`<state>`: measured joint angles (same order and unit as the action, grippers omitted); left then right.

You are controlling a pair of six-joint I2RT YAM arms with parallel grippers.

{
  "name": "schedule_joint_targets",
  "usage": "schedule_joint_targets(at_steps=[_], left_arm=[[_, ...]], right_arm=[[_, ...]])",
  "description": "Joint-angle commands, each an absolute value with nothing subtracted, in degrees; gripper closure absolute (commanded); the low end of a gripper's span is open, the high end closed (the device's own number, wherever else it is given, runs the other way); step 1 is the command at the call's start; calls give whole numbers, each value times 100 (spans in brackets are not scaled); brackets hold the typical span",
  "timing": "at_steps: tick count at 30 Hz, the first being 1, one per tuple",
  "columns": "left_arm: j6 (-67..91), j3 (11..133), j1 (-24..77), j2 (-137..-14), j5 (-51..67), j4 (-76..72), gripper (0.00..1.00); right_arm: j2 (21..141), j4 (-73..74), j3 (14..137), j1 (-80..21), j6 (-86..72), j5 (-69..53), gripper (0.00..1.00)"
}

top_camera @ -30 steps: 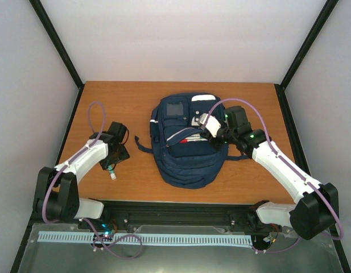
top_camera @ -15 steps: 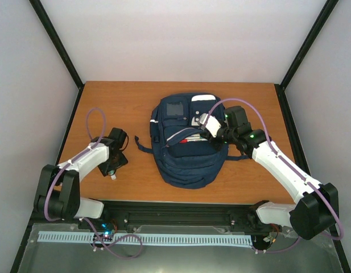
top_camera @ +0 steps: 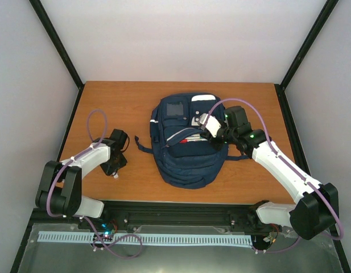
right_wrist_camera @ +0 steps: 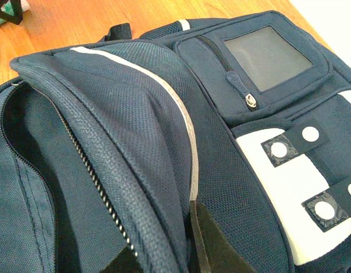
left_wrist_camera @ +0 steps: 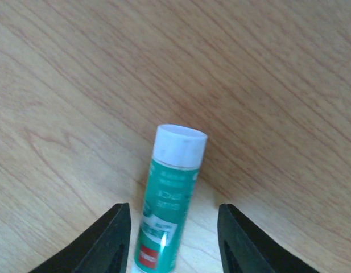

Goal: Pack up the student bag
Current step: Pick up the stationery from the center of the board.

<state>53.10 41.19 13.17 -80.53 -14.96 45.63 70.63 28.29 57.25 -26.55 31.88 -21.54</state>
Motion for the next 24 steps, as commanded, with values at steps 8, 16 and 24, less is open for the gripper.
schedule_joint_targets(at_steps=[8, 16, 24], left_arm=[[5324, 4069, 1257, -7994, -1545, 4436, 72], [5208, 4163, 1257, -7742, -1542, 4554, 79], [5168, 4072, 1257, -8024, -1365, 4389, 76]], right_arm=[[6970, 2522, 5827, -2688, 3129, -2697, 94], [6976, 2520, 5825, -2689, 3121, -2698, 94], [6972, 2522, 5822, -2689, 3129, -2689, 94]])
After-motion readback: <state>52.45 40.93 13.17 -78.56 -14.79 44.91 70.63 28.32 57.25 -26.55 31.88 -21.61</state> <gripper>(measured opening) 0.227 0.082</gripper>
